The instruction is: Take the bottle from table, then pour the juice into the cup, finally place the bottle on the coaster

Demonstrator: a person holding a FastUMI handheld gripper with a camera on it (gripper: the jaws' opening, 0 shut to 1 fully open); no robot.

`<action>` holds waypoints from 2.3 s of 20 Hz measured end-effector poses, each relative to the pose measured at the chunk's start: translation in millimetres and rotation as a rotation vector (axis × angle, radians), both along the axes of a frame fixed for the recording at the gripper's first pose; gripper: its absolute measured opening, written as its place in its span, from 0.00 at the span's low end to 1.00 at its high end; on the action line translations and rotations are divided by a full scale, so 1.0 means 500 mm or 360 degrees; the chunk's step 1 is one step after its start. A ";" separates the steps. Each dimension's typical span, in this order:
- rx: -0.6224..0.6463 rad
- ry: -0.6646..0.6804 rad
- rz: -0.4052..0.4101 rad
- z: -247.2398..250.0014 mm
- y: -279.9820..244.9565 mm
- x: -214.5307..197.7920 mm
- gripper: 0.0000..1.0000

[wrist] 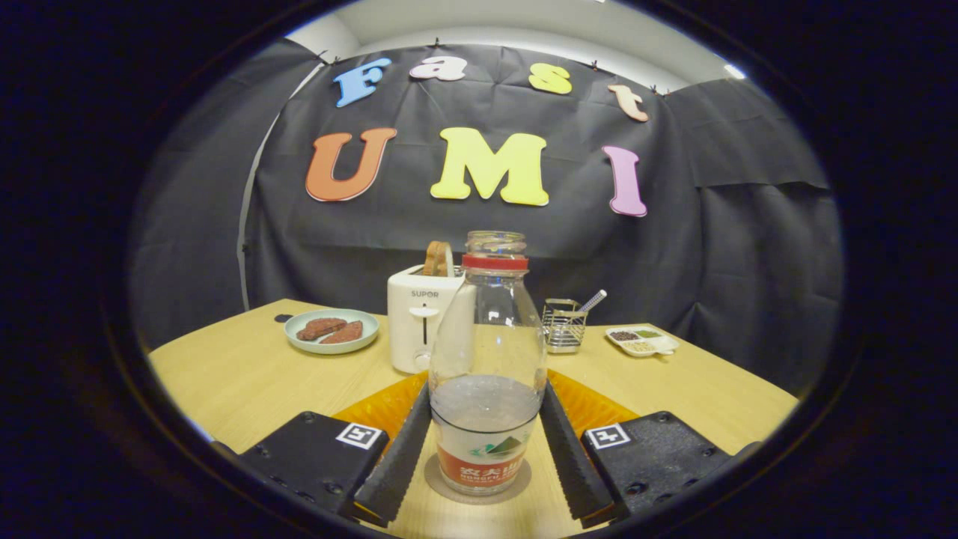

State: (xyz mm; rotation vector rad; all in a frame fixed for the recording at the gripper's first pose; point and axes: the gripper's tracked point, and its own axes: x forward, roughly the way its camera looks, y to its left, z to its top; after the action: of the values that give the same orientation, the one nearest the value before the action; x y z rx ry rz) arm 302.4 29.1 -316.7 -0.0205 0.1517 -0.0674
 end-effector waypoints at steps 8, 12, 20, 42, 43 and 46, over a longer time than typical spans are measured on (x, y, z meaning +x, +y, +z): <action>0.0069 -0.0022 0.0047 0.025 0.011 -0.024 1.00; 0.0038 -0.0081 0.0020 0.057 -0.002 -0.044 1.00; 0.0041 -0.0088 0.0027 0.099 -0.010 -0.087 1.00; 0.0078 -0.0263 0.0095 0.394 -0.027 -0.414 1.00; 0.0097 -0.0276 0.0099 0.410 -0.030 -0.428 1.00; 0.0088 -0.0299 0.0095 0.449 -0.037 -0.461 1.00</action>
State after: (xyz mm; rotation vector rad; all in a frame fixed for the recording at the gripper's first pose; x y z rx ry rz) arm 72.0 10.6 -92.4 0.0362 -0.0348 -0.0054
